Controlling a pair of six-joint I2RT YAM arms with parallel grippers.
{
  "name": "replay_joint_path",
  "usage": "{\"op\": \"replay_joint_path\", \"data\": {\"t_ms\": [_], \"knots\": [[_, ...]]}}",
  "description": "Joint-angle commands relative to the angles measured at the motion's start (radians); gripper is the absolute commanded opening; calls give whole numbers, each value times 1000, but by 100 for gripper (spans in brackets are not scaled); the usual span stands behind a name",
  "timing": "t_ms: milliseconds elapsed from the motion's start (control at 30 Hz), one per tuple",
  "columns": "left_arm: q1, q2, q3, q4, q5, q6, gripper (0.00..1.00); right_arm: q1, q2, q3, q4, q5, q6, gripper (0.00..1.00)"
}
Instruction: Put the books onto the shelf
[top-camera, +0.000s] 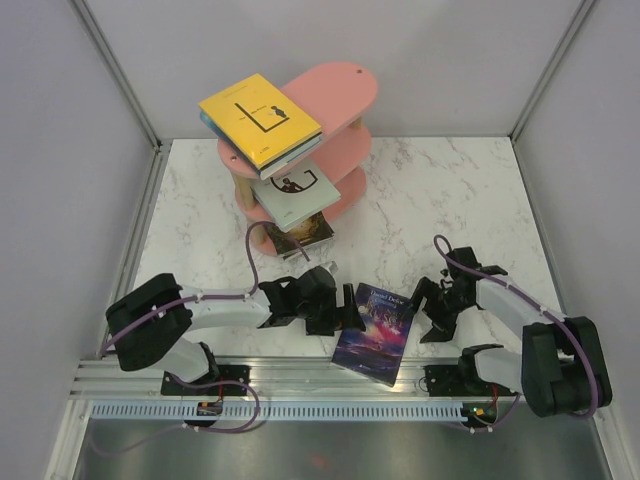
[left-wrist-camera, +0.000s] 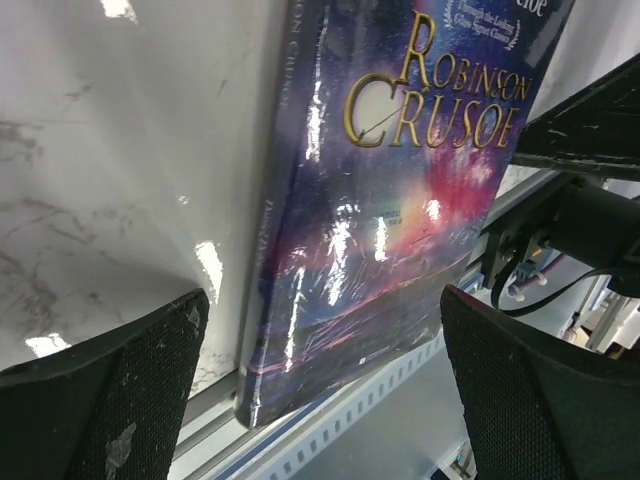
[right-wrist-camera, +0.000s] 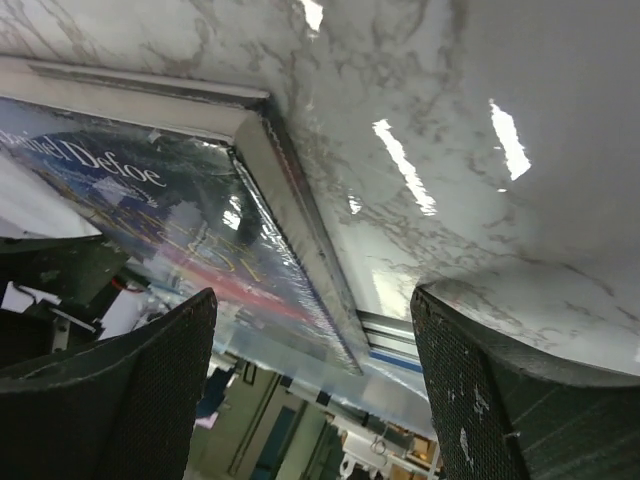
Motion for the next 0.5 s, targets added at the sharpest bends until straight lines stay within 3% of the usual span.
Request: {"op": "replay_joint_path", "data": {"t_ms": [0, 133, 300, 433, 467], "knots": [[-4, 59, 21, 28, 53, 49, 100, 9, 47, -64, 176, 17, 2, 83], [-9, 128, -3, 187, 162, 13, 100, 34, 92, -124, 294, -54, 66, 83], [-9, 179, -152, 664, 243, -183, 97, 58, 133, -181, 397, -98, 100, 83], [-9, 191, -291, 928, 227, -290, 89, 60, 111, -191, 386, -101, 85, 82], [-9, 190, -298, 944, 223, -297, 79, 60, 109, -190, 382, -101, 83, 82]]}}
